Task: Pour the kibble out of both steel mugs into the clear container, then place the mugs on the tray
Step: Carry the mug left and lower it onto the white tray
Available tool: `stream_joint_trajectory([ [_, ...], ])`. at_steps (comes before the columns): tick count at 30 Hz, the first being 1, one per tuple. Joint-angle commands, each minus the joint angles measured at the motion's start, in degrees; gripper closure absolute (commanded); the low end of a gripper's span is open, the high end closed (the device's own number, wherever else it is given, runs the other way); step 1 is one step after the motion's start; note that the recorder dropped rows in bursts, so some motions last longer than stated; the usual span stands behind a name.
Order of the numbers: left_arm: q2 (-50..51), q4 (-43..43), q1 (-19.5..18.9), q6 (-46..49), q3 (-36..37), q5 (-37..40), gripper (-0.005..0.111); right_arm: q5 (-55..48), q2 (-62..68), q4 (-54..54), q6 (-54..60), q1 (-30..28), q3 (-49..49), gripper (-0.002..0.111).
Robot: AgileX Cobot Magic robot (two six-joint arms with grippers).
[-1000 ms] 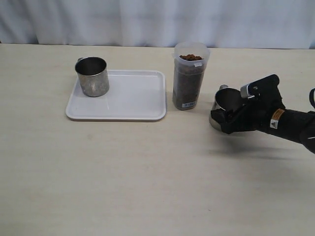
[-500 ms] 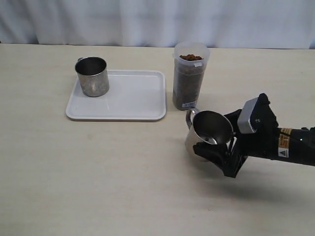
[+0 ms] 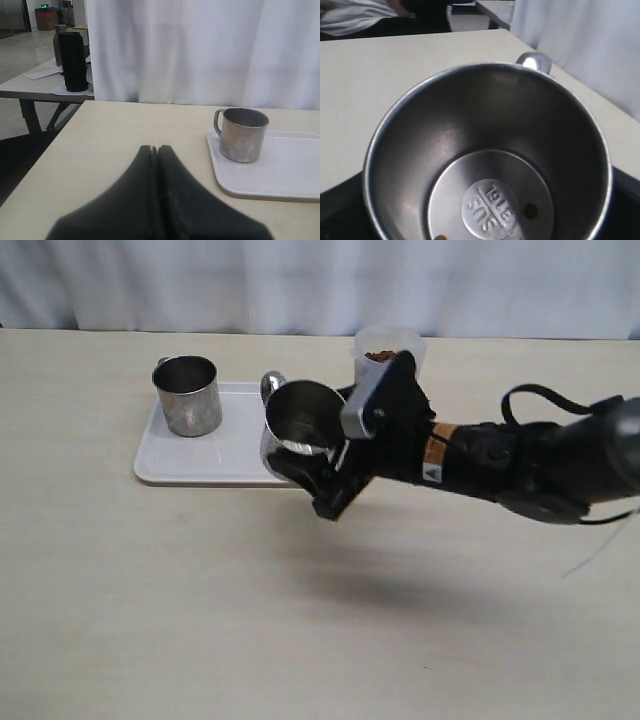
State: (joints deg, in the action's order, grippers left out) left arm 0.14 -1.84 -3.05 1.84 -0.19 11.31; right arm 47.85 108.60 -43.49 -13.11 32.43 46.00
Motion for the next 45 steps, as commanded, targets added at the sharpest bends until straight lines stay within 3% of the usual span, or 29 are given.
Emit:
stream_joint_trajectory([
  [1, -0.1, -0.4, 0.5, -0.2, 0.2, -0.7, 0.107, -11.5, 3.6, 5.3, 0.3, 3.1, 10.0, 0.104],
  [11, -0.1, -0.4, 0.5, -0.2, 0.2, -0.7, 0.107, -13.5, 18.9, 5.5, -7.5, 3.7, 27.8, 0.104],
  [23, -0.1, -0.4, 0.5, -0.2, 0.2, -0.7, 0.107, -16.4, 25.2, 5.6, -10.6, 3.7, 31.3, 0.102],
  [27, -0.1, -0.4, 0.5, -0.2, 0.2, -0.7, 0.107, -20.4, 25.2, 5.6, -10.7, 3.7, 31.3, 0.083],
  [30, -0.1, -0.4, 0.5, -0.2, 0.2, -0.7, 0.107, -20.8, 25.2, 5.6, -10.7, 3.7, 31.3, 0.054],
  [33, -0.1, -0.1, 0.5, -0.2, 0.2, -1.0, 0.107, -20.5, 25.1, 5.6, -11.1, 3.7, 31.3, 0.017],
  [35, -0.1, -0.1, 0.5, -0.2, 0.2, -1.0, 0.107, -20.5, 24.9, 5.6, -14.2, 3.7, 31.3, 0.002],
  [45, -0.1, -0.1, 0.5, -0.2, 0.2, -1.0, 0.107, -20.5, 20.2, -2.9, -26.2, 3.7, 31.3, -0.002],
])
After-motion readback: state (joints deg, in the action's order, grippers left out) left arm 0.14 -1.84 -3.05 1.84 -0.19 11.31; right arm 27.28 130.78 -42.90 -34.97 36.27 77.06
